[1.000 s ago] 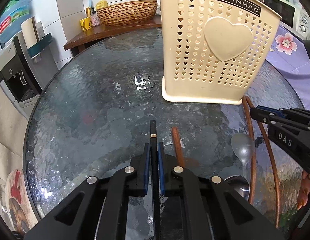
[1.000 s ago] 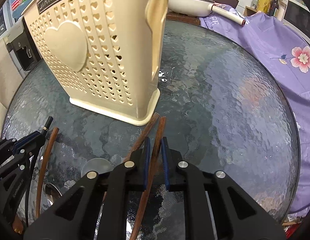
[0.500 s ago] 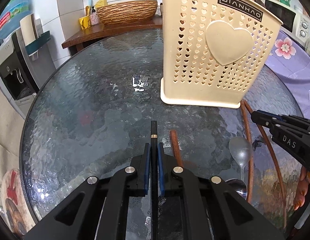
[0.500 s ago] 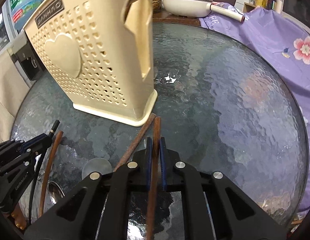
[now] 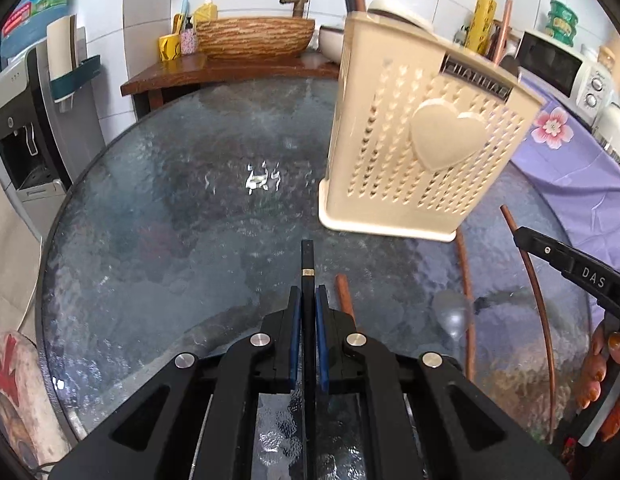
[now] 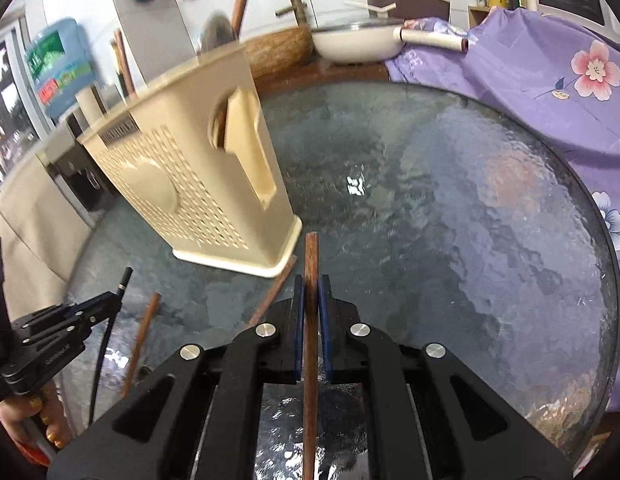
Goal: Organize utensils
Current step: 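Lift both chopsticks and lower them into the cream holder with both tools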
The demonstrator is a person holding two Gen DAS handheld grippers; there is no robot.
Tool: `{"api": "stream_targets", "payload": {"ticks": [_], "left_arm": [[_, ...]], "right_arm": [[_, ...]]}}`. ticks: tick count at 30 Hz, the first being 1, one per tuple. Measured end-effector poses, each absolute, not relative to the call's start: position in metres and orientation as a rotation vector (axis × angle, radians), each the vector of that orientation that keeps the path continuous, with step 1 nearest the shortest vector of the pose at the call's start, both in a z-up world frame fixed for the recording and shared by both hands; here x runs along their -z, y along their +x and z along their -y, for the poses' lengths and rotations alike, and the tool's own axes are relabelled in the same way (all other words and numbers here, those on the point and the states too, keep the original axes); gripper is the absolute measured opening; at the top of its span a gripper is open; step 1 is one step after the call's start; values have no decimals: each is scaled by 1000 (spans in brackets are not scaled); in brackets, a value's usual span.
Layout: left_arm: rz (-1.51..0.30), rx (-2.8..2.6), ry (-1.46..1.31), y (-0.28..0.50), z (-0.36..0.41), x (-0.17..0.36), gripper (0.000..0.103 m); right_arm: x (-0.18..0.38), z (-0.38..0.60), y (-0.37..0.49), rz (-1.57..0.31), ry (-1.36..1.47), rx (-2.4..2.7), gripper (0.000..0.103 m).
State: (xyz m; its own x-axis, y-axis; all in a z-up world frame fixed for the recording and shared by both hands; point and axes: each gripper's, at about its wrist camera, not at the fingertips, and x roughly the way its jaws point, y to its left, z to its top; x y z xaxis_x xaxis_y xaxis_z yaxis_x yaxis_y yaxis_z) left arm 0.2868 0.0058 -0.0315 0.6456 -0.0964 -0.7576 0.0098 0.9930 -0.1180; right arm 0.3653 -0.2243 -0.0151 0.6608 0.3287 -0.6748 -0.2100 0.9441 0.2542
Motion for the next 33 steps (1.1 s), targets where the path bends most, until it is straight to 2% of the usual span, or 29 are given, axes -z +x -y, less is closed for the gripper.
{"api": "stream_targets", "payload": {"ticks": [22, 33], "left_arm": [[-663, 144, -118, 250, -13, -49, 7], [-580, 189, -107, 218, -19, -82, 7]], "right_arm": [[-68, 241, 315, -557, 176, -435, 8], [-108, 239, 280, -480, 98, -501, 8]]}}
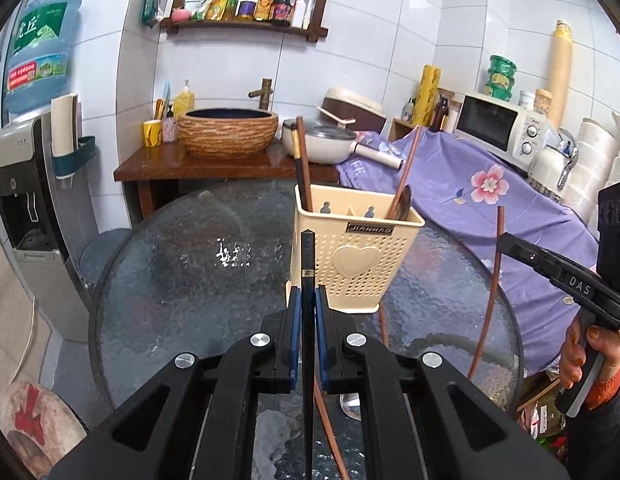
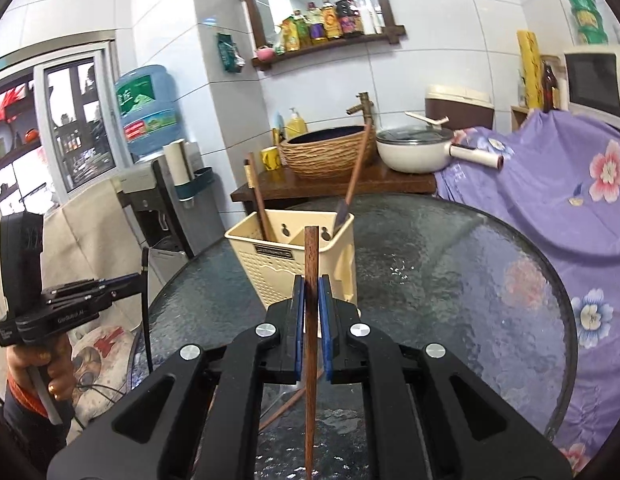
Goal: Organize utensils
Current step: 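Lift both chopsticks and lower them into the cream holder with both tools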
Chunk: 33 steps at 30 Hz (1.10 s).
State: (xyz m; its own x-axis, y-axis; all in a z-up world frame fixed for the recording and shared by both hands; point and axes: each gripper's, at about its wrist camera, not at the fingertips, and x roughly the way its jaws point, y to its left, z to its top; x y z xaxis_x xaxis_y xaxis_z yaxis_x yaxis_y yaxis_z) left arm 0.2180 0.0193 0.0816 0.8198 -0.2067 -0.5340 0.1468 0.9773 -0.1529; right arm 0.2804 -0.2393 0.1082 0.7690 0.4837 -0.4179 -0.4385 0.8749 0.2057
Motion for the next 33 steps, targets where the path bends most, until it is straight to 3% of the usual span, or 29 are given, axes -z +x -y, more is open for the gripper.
{"api": "stream_targets", "payload": {"ticks": [33], "left_arm": [[-549, 219, -101, 216, -13, -106, 7]], "right_arm": [[-132, 231, 272, -461, 49, -530, 8]]}}
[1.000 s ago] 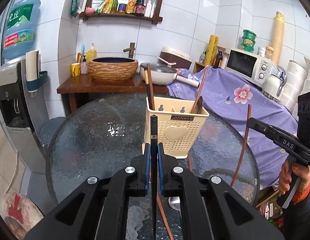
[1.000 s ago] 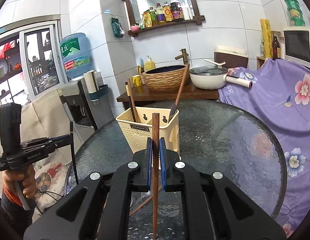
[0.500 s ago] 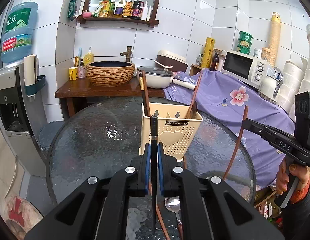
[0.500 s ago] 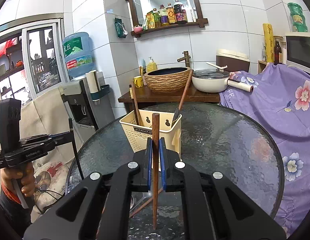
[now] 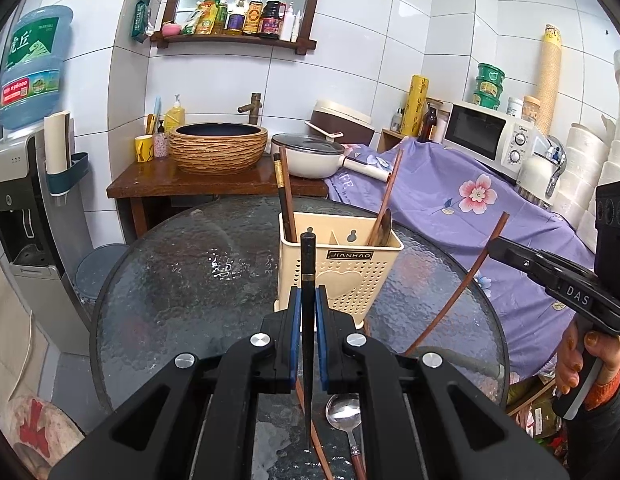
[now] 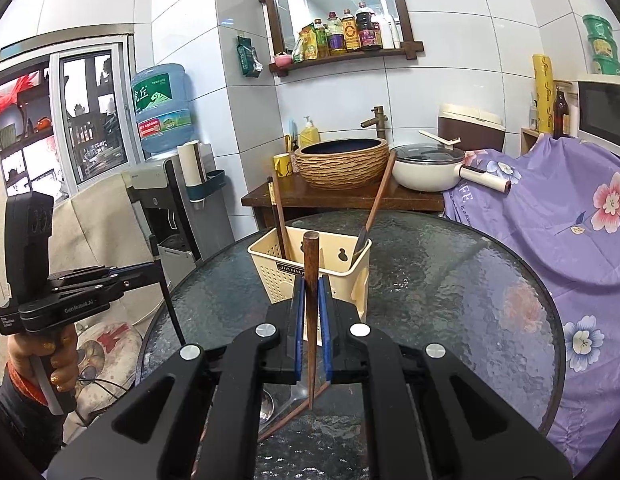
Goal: Organize utensils
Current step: 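Lift both chopsticks and lower them into the cream holder with both tools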
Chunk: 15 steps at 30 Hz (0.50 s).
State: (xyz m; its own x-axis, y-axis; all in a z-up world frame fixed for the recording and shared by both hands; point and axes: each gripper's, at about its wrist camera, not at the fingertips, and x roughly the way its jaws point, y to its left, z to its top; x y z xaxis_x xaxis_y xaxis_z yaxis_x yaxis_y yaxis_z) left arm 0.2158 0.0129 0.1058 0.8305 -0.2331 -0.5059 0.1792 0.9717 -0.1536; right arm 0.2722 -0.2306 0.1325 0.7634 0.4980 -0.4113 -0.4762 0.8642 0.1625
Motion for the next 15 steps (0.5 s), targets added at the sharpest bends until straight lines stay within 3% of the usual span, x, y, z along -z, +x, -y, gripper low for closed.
{"api": "stream_targets", "payload": {"ticks": [15], "left_arm": [[-519, 246, -108, 221, -12, -133, 7]], "right_arm": [[-159, 220, 280, -459, 27, -560, 8]]}}
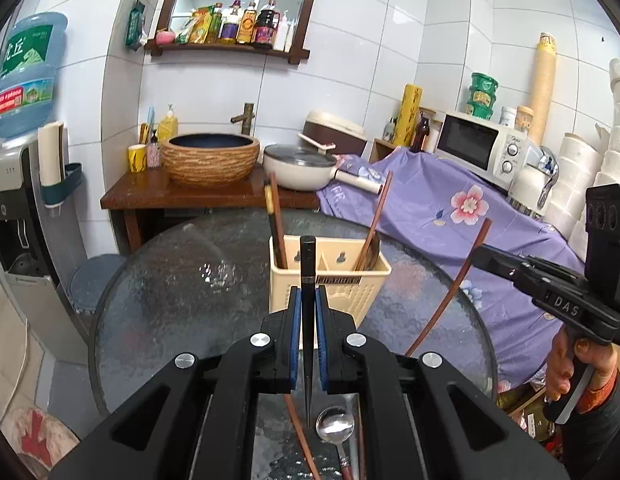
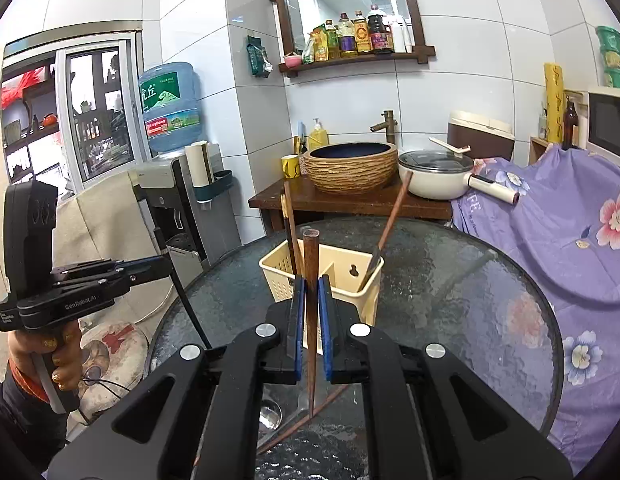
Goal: Organize utensils
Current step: 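Lift both chopsticks and lower them into the cream holder with both tools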
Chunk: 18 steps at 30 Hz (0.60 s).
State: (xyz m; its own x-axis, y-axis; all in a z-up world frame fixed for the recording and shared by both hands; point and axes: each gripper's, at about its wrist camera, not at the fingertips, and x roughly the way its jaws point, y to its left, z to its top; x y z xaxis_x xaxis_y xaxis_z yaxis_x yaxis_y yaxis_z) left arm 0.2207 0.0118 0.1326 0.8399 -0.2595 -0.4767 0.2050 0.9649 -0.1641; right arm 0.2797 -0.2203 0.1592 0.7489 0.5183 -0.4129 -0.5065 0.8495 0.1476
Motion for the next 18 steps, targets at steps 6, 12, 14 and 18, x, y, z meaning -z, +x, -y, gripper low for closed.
{"api": "stream_targets", "payload": {"ticks": [6, 12, 14, 18], "left_arm": [[-487, 272, -109, 231, -6, -167, 7], [-417, 247, -94, 251, 1, -220, 7], [-395, 229, -93, 261, 3, -239, 7], [-369, 201, -103, 285, 6, -265, 7]], "right_arm": [[-194, 215, 291, -440, 34, -579, 8], [-244, 210, 310, -404, 56, -566, 8], [-261, 209, 321, -393, 74, -556, 8], [-285, 204, 338, -365, 79, -524, 8]]}}
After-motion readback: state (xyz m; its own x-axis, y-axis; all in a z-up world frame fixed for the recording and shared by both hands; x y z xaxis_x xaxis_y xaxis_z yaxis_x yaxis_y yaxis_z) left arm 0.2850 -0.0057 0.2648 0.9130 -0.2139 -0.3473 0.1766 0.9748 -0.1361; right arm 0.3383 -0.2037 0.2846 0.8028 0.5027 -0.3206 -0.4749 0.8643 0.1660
